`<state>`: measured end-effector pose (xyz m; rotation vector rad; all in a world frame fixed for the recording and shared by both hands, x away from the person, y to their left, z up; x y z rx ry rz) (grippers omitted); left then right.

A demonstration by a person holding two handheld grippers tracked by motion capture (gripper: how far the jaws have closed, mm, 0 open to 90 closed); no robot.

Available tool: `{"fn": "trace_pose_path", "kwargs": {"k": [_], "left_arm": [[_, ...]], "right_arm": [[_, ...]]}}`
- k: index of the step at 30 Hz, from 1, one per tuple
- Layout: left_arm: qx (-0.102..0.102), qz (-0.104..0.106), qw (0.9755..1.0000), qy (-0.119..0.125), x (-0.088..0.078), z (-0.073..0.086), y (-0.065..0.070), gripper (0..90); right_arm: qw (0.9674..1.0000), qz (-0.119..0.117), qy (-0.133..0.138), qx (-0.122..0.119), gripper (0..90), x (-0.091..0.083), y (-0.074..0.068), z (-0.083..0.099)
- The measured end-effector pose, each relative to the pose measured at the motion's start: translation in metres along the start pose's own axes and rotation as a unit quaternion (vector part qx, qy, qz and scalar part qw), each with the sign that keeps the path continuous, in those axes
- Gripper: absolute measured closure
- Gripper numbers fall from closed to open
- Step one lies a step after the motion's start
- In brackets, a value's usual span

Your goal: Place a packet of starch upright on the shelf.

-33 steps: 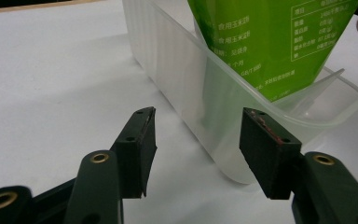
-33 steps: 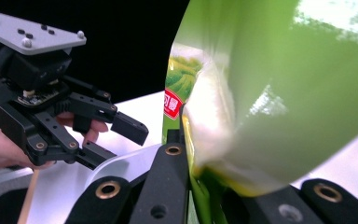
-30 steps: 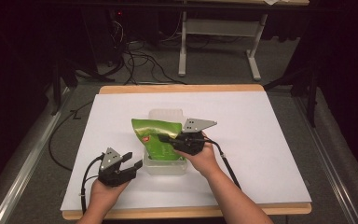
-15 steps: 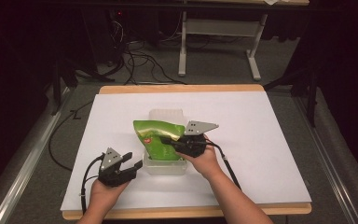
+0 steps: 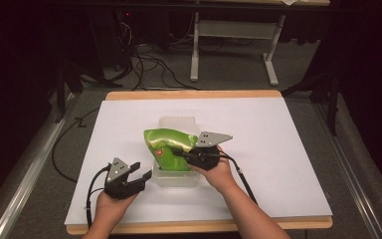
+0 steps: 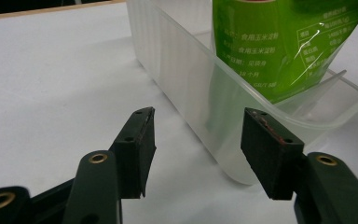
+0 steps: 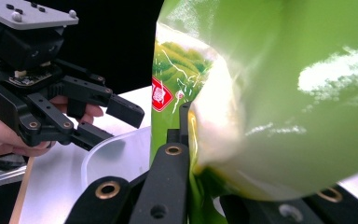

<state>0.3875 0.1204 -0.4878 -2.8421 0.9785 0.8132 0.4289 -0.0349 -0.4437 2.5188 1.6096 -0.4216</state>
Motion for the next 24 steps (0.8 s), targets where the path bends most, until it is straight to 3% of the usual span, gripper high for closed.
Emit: {"fn": "trace_pose_path", "kwargs": {"k": [12, 24], "left_arm": [[0.001, -0.006, 1.0000, 0.002, -0.0017, -0.0003, -0.0031, 44.9], [0.003, -0.008, 1.0000, 0.002, -0.0019, -0.0004, -0.0040, 44.9]], "right_arm": [[0.9999, 0.008, -0.010, -0.005, 87.6, -0.0004, 0.0003, -0.0021], [0.9999, 0.011, -0.006, 0.000, 76.3, -0.0016, 0.0004, -0.0060]]}}
Point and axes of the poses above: each handheld gripper's, and its own axes: x roughly forward along the jaws, z roughly out of its underside, y roughly to its right, the point moved 9 cm from there along x, roughly forward along the jaws, and after that the axes turned 3 degrees about -x, right-handed, at the moved point
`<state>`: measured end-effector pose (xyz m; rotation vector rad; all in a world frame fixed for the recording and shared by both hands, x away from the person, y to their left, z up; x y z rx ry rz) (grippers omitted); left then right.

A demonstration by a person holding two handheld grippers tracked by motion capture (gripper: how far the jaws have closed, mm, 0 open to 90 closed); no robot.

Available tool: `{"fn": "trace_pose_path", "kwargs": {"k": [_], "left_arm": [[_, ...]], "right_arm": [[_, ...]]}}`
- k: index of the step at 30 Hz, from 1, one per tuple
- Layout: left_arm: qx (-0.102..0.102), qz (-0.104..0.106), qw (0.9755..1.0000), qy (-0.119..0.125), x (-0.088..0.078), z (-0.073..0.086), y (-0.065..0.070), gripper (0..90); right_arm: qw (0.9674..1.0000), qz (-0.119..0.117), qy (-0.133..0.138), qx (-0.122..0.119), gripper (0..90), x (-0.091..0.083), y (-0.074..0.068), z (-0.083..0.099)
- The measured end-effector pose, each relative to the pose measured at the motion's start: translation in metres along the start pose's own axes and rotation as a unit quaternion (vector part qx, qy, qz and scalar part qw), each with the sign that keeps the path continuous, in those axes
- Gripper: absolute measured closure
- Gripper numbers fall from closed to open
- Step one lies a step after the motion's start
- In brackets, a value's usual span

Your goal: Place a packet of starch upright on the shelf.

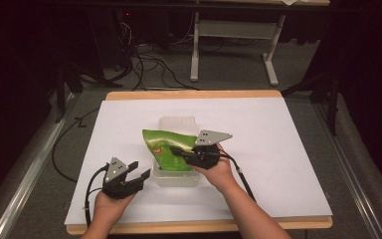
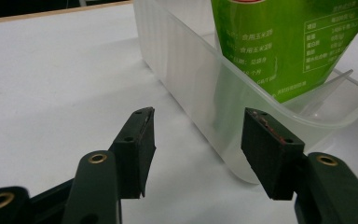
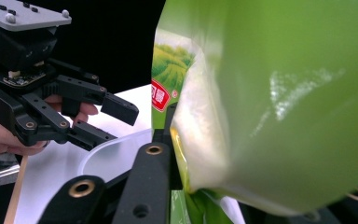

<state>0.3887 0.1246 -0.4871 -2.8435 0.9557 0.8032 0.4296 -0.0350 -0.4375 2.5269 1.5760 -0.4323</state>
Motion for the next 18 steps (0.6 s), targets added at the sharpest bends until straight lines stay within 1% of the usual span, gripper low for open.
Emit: {"fn": "trace_pose_path", "kwargs": {"k": [6, 7, 8, 9, 10, 13, 16, 18], "left_arm": [[0.000, 0.000, 1.0000, 0.000, 0.000, 0.000, 0.000, 44.9], [0.000, 0.000, 1.0000, 0.000, 0.000, 0.000, 0.000, 44.9], [0.000, 0.000, 1.0000, 0.000, 0.000, 0.000, 0.000, 44.9], [0.000, 0.000, 1.0000, 0.000, 0.000, 0.000, 0.000, 45.0], [0.000, 0.000, 1.0000, -0.001, 0.000, 0.000, -0.001, 44.9], [0.000, 0.000, 1.0000, 0.001, 0.000, 0.000, 0.000, 45.0], [0.001, 0.000, 1.0000, 0.001, 0.000, 0.000, 0.000, 44.9], [0.001, -0.001, 1.0000, 0.001, -0.001, 0.000, -0.001, 44.9]], "right_arm": [[1.0000, 0.001, 0.004, 0.002, 65.0, -0.001, 0.000, -0.004], [1.0000, 0.001, 0.004, 0.002, 65.0, -0.001, 0.000, -0.004], [1.0000, 0.001, 0.006, 0.001, 59.5, -0.002, 0.000, -0.006], [1.0000, 0.001, 0.006, 0.001, 59.5, -0.002, 0.000, -0.006], [1.0000, 0.002, 0.006, 0.001, 54.7, -0.003, 0.000, -0.008], [0.9999, 0.006, 0.010, 0.003, 46.8, -0.004, -0.001, -0.010], [0.9997, 0.018, 0.014, 0.000, 36.1, -0.006, 0.001, -0.013], [0.9998, 0.017, 0.015, 0.002, 30.0, -0.006, 0.001, -0.014]]}}
Point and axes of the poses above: each handheld gripper's, and its own axes: x roughly forward along the jaws, z roughly out of its underside, y roughly to its right, the point moved 9 cm from there along x, roughly forward along the jaws, and after that the axes turned 3 degrees about -x, right-handed, at the moved point
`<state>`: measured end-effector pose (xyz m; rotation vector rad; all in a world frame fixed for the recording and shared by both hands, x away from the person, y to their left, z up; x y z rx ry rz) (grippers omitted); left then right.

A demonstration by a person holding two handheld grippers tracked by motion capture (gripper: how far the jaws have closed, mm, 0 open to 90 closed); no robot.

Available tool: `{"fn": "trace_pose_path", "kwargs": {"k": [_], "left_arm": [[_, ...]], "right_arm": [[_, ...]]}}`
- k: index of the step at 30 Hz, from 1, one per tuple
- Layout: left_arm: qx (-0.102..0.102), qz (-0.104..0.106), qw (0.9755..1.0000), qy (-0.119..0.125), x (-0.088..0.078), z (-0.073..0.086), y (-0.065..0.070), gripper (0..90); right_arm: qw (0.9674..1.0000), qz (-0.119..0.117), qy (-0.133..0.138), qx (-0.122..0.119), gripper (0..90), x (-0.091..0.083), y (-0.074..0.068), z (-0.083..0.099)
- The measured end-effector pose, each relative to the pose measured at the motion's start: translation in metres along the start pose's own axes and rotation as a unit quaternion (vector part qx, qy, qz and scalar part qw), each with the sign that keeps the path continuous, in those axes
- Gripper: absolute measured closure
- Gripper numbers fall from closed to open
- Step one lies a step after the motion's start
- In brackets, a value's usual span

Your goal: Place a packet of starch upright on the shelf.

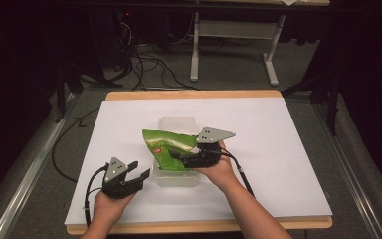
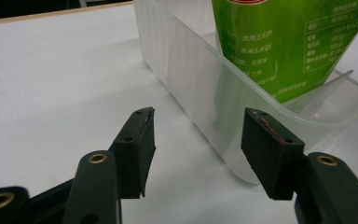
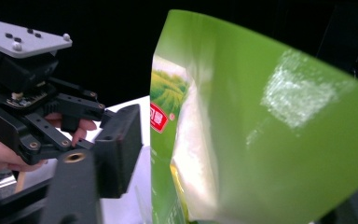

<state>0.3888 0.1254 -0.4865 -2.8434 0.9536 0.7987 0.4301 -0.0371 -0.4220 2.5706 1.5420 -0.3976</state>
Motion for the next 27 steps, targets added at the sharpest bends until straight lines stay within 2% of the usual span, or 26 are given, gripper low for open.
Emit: {"fn": "trace_pose_path", "kwargs": {"k": [1, 4, 5, 13, 21, 27], "left_arm": [[0.000, 0.000, 1.0000, 0.000, 0.000, 0.000, 0.000, 44.9], [0.001, -0.002, 1.0000, 0.002, 0.000, 0.000, -0.001, 44.9], [0.002, -0.003, 1.0000, 0.001, -0.001, 0.000, -0.001, 44.8], [0.003, -0.007, 0.9999, 0.006, -0.003, -0.001, -0.004, 44.1], [0.001, -0.019, 0.9997, 0.013, -0.006, -0.003, -0.012, 43.9], [-0.004, -0.022, 0.9997, 0.013, -0.007, -0.003, -0.016, 43.7]], "right_arm": [[1.0000, 0.005, -0.003, 0.001, 26.6, 0.000, 0.001, 0.000], [0.9999, 0.007, -0.007, 0.004, 25.6, -0.001, 0.002, 0.001], [0.9998, 0.015, -0.009, 0.004, 23.8, -0.003, 0.003, 0.001], [0.9996, 0.025, -0.016, -0.001, 23.6, -0.012, 0.004, 0.002], [0.9982, 0.055, -0.026, 0.002, 24.2, -0.037, 0.009, 0.011], [0.9965, 0.076, -0.034, 0.000, 24.3, -0.057, 0.018, 0.018]]}}
Point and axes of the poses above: each handheld gripper's, and its own axes: x roughly forward along the jaws, z roughly out of its underside, y roughly to its right, the point moved 9 cm from there along x, roughly forward along the jaws, and after that the axes turned 3 degrees about -x, right-handed, at the moved point
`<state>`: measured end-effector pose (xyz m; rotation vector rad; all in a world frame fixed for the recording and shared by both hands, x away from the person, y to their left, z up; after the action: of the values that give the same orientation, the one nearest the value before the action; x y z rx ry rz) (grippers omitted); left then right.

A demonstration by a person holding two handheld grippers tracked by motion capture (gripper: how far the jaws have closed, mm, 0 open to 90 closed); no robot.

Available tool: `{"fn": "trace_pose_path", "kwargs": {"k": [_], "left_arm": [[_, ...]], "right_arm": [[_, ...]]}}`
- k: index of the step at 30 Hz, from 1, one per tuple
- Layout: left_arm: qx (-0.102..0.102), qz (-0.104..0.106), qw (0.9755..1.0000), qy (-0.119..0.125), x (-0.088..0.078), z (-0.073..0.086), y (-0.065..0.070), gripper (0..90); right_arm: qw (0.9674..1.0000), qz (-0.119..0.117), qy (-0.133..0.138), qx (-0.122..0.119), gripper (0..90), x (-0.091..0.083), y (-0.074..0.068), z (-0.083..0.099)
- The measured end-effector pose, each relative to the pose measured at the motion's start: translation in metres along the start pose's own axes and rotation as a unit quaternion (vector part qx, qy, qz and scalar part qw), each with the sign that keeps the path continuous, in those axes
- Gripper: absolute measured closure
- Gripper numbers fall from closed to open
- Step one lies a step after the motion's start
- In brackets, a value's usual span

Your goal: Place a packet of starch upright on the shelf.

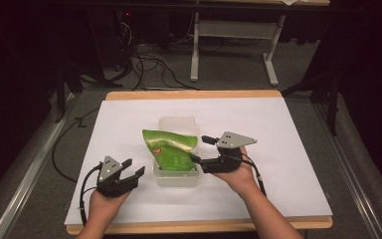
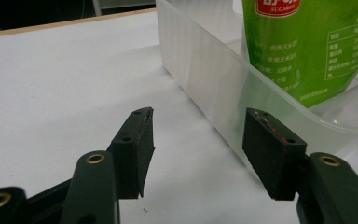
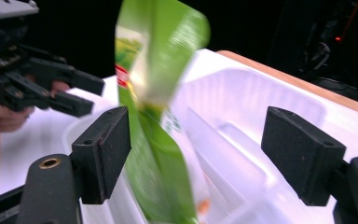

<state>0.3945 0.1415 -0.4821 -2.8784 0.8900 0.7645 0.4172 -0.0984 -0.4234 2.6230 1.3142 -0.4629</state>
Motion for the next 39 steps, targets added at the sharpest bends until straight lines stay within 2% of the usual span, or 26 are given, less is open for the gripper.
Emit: {"fn": "trace_pose_path", "kwargs": {"k": [6, 9, 12, 15, 17, 18, 20, 21, 22, 24, 26, 27, 28, 29, 31, 33, 37, 39], "left_arm": [[0.001, -0.009, 1.0000, 0.003, -0.003, -0.001, -0.006, 43.3], [0.005, -0.018, 0.9998, 0.002, -0.005, 0.000, -0.011, 42.4], [0.000, -0.022, 0.9998, 0.002, -0.006, 0.000, -0.016, 40.7], [-0.007, -0.028, 0.9996, 0.001, -0.008, 0.001, -0.022, 40.0], [-0.012, -0.030, 0.9995, -0.001, -0.009, 0.002, -0.026, 39.7], [-0.014, -0.032, 0.9994, -0.001, -0.009, 0.002, -0.028, 39.6], [-0.020, -0.034, 0.9992, -0.004, -0.010, 0.004, -0.032, 39.4], [-0.022, -0.035, 0.9991, -0.007, -0.010, 0.004, -0.033, 39.1], [-0.023, -0.035, 0.9991, -0.008, -0.010, 0.005, -0.034, 39.0], [-0.024, -0.036, 0.9990, -0.010, -0.009, 0.006, -0.034, 38.9], [-0.024, -0.035, 0.9990, -0.012, -0.008, 0.006, -0.034, 38.8], [-0.024, -0.036, 0.9989, -0.015, -0.007, 0.007, -0.034, 38.7], [-0.025, -0.037, 0.9989, -0.017, -0.005, 0.007, -0.033, 38.6], [-0.027, -0.038, 0.9988, -0.018, -0.004, 0.007, -0.033, 38.5], [-0.030, -0.037, 0.9987, -0.018, -0.003, 0.008, -0.031, 38.2], [-0.029, -0.036, 0.9987, -0.021, -0.003, 0.009, -0.029, 37.9], [-0.033, -0.036, 0.9986, -0.020, -0.005, 0.009, -0.029, 37.5], [-0.038, -0.036, 0.9984, -0.020, -0.005, 0.009, -0.031, 37.4]], "right_arm": [[0.9983, 0.056, -0.017, 0.008, 24.2, -0.025, 0.029, 0.016], [0.9952, 0.093, -0.028, 0.016, 24.2, -0.038, 0.046, 0.029], [0.9912, 0.124, -0.038, 0.025, 24.7, -0.054, 0.064, 0.042], [0.9853, 0.158, -0.048, 0.043, 25.5, -0.075, 0.084, 0.055], [0.9790, 0.189, -0.054, 0.056, 26.0, -0.094, 0.099, 0.064], [0.9768, 0.198, -0.054, 0.061, 26.2, -0.100, 0.103, 0.067], [0.9703, 0.222, -0.055, 0.078, 26.8, -0.116, 0.114, 0.075], [0.9649, 0.241, -0.057, 0.088, 26.9, -0.130, 0.121, 0.084], [0.9615, 0.253, -0.057, 0.090, 26.9, -0.138, 0.123, 0.090], [0.9577, 0.268, -0.056, 0.087, 28.4, -0.149, 0.125, 0.102], [0.9534, 0.271, -0.075, 0.110, 27.2, -0.157, 0.127, 0.119], [0.9511, 0.279, -0.080, 0.105, 27.3, -0.160, 0.128, 0.120], [0.9501, 0.286, -0.076, 0.098, 28.2, -0.162, 0.129, 0.119], [0.9498, 0.287, -0.073, 0.102, 28.1, -0.162, 0.129, 0.118], [0.9512, 0.279, -0.066, 0.114, 28.1, -0.158, 0.126, 0.117], [0.9540, 0.270, -0.064, 0.114, 28.1, -0.152, 0.123, 0.115], [0.9560, 0.266, -0.078, 0.098, 28.3, -0.146, 0.119, 0.115], [0.9559, 0.264, -0.082, 0.097, 28.3, -0.145, 0.119, 0.116]]}}
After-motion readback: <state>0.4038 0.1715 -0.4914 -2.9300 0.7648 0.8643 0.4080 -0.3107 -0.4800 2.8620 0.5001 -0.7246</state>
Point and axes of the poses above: each handheld gripper's, and its own axes: x roughly forward along the jaws, z roughly out of its underside, y roughly to its right, the point moved 9 cm from there along x, roughly forward along the jaws, and after that the axes turned 3 degrees about -x, right-handed, at the moved point
